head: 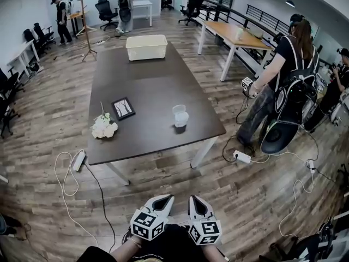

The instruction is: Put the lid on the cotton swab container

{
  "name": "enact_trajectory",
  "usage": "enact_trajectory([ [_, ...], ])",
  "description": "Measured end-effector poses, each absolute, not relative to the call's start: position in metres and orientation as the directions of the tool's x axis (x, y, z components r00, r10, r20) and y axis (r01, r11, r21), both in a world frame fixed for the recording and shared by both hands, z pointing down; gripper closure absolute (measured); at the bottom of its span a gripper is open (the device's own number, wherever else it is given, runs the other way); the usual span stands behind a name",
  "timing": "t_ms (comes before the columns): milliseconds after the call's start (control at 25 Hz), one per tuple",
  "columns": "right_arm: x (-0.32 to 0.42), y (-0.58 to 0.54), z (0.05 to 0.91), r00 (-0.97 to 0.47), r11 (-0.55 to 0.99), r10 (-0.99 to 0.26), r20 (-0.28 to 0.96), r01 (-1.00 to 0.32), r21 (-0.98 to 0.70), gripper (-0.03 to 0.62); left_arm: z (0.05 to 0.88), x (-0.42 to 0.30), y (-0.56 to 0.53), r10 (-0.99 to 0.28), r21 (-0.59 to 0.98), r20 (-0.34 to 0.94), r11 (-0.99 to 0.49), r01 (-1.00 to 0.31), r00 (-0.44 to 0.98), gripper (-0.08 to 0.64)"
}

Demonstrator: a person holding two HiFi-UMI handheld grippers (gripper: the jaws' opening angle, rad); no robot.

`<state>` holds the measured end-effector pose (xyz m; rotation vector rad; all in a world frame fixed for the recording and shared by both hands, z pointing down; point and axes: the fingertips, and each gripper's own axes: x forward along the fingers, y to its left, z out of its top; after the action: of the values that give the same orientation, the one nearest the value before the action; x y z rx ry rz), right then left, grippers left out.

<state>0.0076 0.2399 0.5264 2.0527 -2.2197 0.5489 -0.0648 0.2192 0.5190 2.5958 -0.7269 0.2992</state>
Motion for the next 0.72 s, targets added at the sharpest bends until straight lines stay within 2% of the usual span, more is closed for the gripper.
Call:
enact_trajectory([
  [720, 0.047, 0.203, 0.534, -0.06, -0.013, -0.954, 0.293, -0.97, -0.242, 0.584, 0.525, -0.019, 0.169, -0.411, 0.345, 0.321, -0.788, -0.509, 0.853, 0.557],
])
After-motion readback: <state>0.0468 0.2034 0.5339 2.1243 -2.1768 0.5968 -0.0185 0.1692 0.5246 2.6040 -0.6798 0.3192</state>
